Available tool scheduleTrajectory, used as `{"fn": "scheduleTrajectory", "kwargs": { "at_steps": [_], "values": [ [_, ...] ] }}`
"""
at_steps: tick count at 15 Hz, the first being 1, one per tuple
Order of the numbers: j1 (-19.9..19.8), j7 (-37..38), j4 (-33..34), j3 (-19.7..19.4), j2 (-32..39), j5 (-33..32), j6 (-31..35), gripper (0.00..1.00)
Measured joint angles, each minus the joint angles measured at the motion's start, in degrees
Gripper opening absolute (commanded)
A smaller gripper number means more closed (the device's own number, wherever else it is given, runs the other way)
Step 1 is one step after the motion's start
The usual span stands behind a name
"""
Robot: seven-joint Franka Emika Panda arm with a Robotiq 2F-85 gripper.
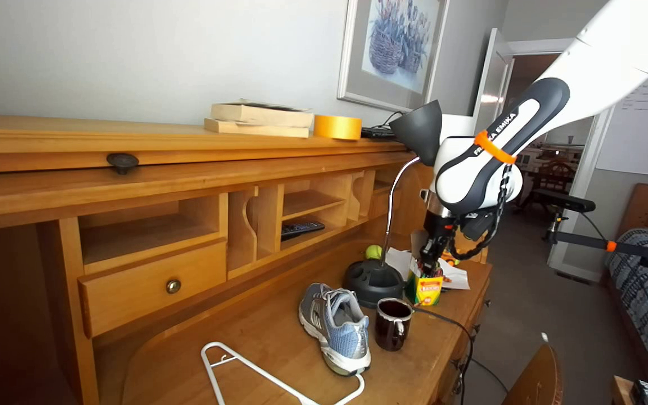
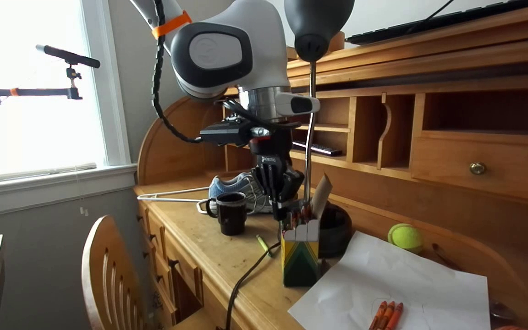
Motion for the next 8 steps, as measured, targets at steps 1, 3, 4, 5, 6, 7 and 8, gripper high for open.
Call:
{"fn": "scheduleTrajectory", "kwargs": {
  "at_steps": [1,3,4,5,6,7,8],
  "values": [
    [-0.02,0.0,0.08,0.0,0.01,0.07,0.0,0.0],
    [-0.05,0.0,0.09,0.0,0.02,0.11,0.06,0.0],
    [-0.04,0.0,0.09,0.02,0.02,0.11,0.24,0.0],
    [0.0,0.0,0.06,0.03,0.0,0.1,0.58,0.0],
    [0.06,0.0,0.0,0.11,-0.05,0.09,0.94,0.0],
    [0.11,0.0,-0.09,0.26,-0.17,0.06,1.11,0.0],
    [0.2,0.0,-0.19,0.4,-0.33,0.06,1.12,0.0]
  ]
}}
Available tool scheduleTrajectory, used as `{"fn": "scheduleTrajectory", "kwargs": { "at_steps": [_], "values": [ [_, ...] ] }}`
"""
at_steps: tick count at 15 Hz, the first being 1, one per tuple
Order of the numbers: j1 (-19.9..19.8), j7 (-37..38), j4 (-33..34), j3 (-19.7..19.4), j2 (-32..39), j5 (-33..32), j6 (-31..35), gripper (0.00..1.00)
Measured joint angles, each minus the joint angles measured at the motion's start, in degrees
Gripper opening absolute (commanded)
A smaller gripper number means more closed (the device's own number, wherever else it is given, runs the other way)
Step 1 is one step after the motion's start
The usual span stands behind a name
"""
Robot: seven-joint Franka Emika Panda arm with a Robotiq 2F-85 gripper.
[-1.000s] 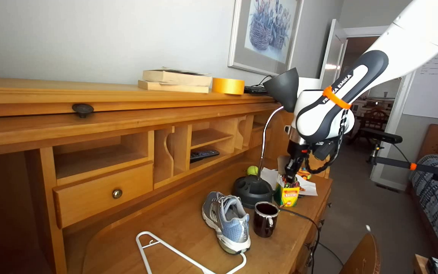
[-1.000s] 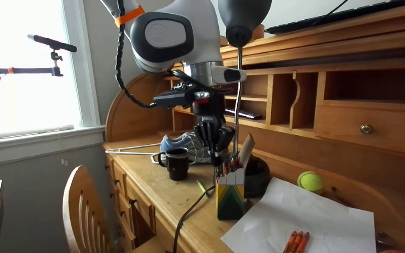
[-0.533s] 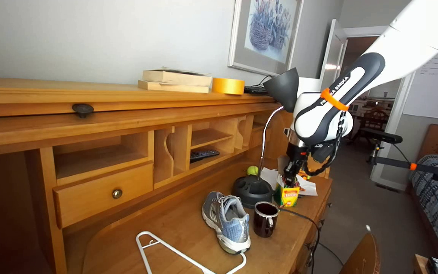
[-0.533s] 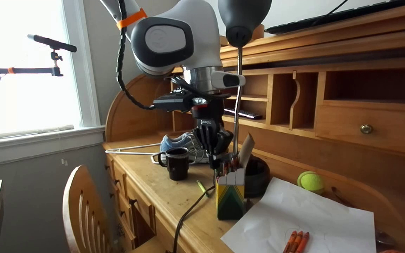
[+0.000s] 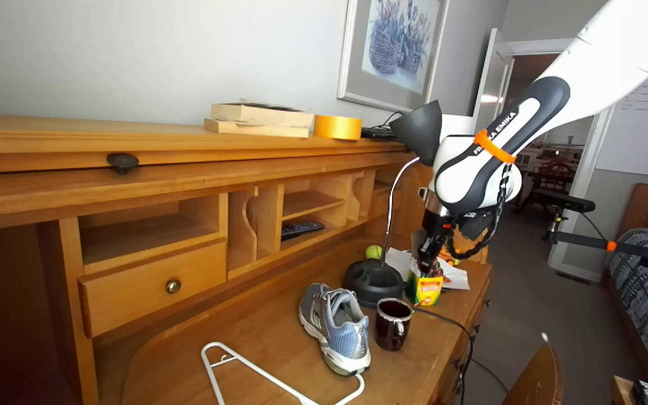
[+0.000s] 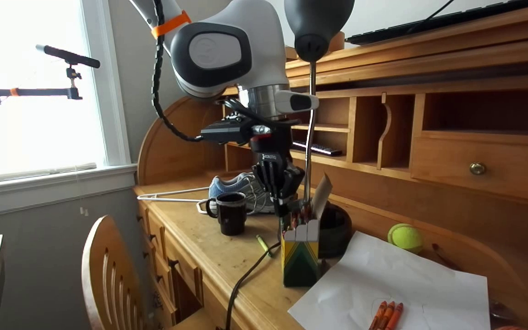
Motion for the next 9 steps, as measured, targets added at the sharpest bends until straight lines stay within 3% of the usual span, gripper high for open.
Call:
{"fn": "scheduleTrajectory", "kwargs": {
  "at_steps": [6,9],
  "values": [
    [0.56,-0.55,-2.38,1.43,-2.22,0.0,-0.03,0.0],
    [0.89,-4.72,-5.13,2.76,-5.06,-0.1,-0.93,0.0]
  ]
}}
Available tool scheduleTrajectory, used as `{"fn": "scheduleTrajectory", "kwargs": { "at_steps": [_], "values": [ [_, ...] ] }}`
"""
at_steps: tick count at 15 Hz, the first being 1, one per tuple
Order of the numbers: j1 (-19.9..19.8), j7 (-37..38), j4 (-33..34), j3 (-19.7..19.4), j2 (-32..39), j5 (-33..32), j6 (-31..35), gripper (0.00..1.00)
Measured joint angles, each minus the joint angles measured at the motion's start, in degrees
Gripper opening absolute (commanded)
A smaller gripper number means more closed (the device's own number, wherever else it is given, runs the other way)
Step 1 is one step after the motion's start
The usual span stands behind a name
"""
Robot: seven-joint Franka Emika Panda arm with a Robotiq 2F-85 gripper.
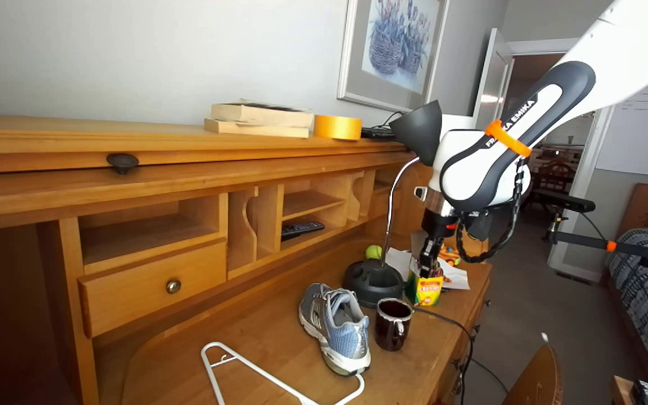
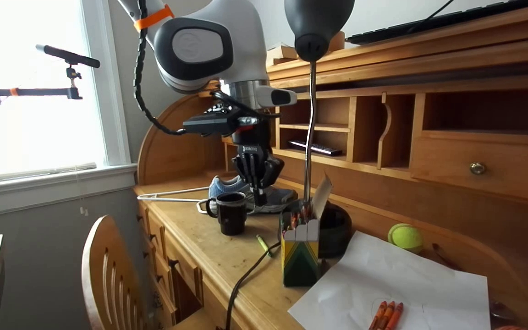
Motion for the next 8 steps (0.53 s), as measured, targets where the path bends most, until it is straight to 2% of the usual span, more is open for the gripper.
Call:
{"fn": "scheduleTrajectory", "kwargs": {
  "at_steps": [1,2,4,8],
  "values": [
    [0.14,-2.04,-1.12,0.48,-1.26,-0.06,-0.65,0.05],
    [0.43,-3.97,-2.28,0.82,-2.61,-0.11,-1.25,0.28],
    [1.37,-7.29,-4.89,1.16,-5.66,-0.5,-2.47,0.31],
    [3.57,-9.99,-10.32,1.19,-12.17,-0.57,-3.07,0.6]
  ]
}}
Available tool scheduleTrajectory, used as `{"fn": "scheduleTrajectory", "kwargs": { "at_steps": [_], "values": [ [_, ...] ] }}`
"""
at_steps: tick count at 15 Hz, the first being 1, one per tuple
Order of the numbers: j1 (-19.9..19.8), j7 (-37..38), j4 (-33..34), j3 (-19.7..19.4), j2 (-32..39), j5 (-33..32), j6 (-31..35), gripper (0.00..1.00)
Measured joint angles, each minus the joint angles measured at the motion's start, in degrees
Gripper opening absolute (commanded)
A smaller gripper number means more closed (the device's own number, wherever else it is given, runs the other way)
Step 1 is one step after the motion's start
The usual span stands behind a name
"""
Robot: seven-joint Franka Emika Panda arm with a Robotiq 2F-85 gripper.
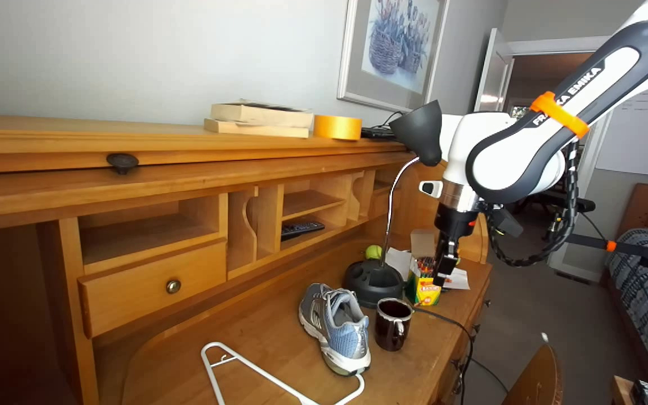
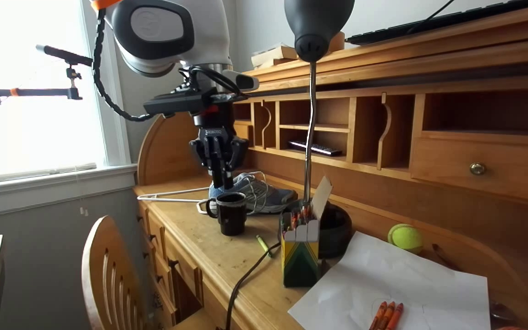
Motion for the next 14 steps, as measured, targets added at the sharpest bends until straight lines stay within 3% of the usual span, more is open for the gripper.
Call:
{"fn": "scheduleTrajectory", "kwargs": {
  "at_steps": [5,9,14],
  "values": [
    [1.48,7.57,-4.71,-1.06,-6.67,0.07,0.25,0.97],
    [2.05,13.31,-7.33,-2.1,-9.58,1.2,0.56,1.0],
    [2.66,14.62,-8.92,-3.75,-11.62,3.3,0.6,1.0]
  ]
}}
